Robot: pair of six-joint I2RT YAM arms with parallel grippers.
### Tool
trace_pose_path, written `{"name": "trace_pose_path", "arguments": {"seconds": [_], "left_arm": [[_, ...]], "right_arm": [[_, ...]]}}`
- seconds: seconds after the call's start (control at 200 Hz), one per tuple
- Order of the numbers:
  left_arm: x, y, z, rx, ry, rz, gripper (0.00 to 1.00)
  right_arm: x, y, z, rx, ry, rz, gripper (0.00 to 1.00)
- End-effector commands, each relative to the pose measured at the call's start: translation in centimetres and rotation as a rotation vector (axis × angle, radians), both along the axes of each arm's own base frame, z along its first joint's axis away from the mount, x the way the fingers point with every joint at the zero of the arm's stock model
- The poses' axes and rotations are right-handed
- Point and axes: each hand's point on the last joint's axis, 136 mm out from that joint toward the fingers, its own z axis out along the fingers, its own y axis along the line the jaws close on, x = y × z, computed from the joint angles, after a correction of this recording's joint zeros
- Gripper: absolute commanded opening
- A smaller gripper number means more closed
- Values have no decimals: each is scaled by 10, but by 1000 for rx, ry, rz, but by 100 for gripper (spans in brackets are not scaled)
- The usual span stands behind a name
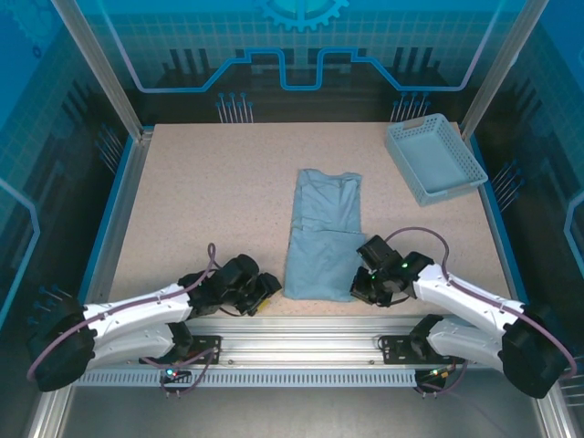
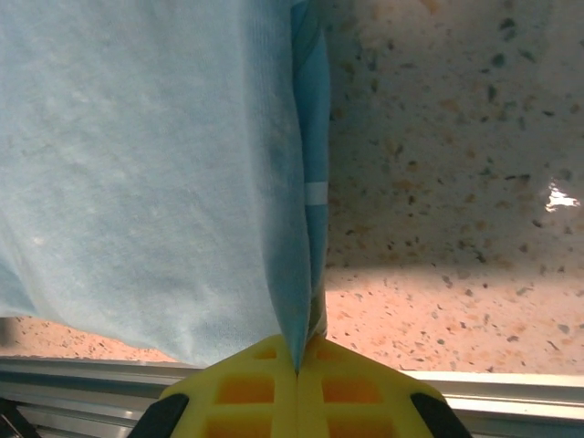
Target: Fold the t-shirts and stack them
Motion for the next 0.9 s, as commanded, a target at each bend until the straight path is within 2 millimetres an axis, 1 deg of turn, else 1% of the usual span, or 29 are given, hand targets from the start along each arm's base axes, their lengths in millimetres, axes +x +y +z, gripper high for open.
{"name": "trace_pose_path", "arguments": {"seconds": [0.0,0.185,0.375,0.495,0.605,0.685,0.745,0.895], "left_arm": [[4,-4,-8,-20,38,71,57],[14,-28,-9,-27,54,45,57],[20,-43,-9,-28,49,27,55],[25,-53,4,-32,8,19,54],[22,-52,12,13,2,4,59],[16,-44,15,65,-1,14,61],[12,-39,11,82,10,22,61],[4,-41,-6,88,69,8,56]], "right_arm": [[-13,-11,-4,-47,36,-20,0],[-13,-12,-5,-50,32,-28,0],[-12,-10,-8,-46,39,-23,0],[-12,-8,-9,-41,41,-20,0],[-13,-9,-10,-39,46,-21,0],[-13,-10,-10,-36,46,-22,0],[-12,-10,-10,-33,45,-25,0],[-12,-10,-10,-29,46,-25,0]]}}
